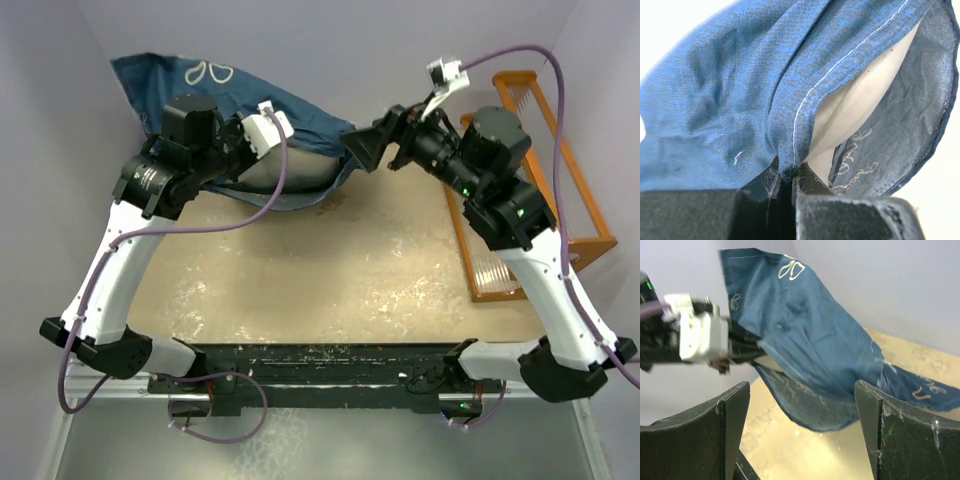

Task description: Remove the pillowcase from the pillow

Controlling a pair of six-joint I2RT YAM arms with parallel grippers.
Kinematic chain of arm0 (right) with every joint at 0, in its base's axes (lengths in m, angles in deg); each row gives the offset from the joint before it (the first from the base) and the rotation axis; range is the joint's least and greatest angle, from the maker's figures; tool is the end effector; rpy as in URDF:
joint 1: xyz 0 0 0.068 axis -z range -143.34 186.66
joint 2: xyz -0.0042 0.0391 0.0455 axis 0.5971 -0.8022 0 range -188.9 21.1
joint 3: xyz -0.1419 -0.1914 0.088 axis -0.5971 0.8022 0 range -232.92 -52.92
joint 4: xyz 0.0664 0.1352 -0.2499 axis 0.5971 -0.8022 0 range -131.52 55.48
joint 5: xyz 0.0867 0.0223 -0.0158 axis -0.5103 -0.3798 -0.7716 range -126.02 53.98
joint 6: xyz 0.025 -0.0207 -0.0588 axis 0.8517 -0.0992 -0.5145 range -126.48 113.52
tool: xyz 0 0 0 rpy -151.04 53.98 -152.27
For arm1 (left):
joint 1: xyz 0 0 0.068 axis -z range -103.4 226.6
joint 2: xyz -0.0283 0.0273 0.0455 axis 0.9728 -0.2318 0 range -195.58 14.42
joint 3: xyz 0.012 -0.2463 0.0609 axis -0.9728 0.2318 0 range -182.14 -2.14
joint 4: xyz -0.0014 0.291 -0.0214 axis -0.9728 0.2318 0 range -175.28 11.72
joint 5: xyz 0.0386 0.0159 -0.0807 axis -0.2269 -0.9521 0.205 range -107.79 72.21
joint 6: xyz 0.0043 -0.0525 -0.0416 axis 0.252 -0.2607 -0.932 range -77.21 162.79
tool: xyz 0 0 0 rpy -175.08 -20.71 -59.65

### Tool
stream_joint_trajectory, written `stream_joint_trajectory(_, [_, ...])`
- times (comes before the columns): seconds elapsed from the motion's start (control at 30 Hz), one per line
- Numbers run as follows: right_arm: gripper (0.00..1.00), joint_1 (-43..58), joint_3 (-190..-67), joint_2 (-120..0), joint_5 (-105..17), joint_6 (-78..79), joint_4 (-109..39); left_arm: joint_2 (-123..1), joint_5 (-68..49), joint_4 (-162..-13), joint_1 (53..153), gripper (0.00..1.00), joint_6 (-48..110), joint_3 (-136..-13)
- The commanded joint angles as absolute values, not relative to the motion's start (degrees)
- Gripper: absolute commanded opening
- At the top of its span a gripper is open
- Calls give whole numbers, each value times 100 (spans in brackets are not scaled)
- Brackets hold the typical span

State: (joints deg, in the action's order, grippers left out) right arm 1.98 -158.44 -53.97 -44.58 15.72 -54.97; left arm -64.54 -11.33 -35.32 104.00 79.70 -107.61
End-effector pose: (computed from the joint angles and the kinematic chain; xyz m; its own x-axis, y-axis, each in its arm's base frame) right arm 0.2344 0.1718 0.5640 -0.1260 0.3671 -0.9216 -0.6864 0.6385 0.3482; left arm 0.2734 -0.1484 0.4803 0.0473 0.6476 -0.7605 0.6511 0.5574 0.5152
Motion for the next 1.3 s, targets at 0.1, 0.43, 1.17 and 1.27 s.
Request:
stream_joint_trajectory(0.1, [83, 164, -13677, -4196, -5138, 1175, -3851, -6666, -1545, -3481, 10402, 0, 7241, -11773])
stream_joint_trajectory(0.43, [76, -106, -13640, -5008, -5526, 1041, -3372, -6961, -1152, -2960, 10402, 0, 6707, -12343])
stream_joint_trajectory(1.17, [93, 186, -13634, -5780, -5819, -542, -2883, -6940, 322, -1349, 10411, 0, 6792, -13028])
stream_joint_trajectory(1.27, [93, 170, -13552, -5815, -6590, -493, -2409, -6946, 428, -1282, 10415, 0, 6783, -13022])
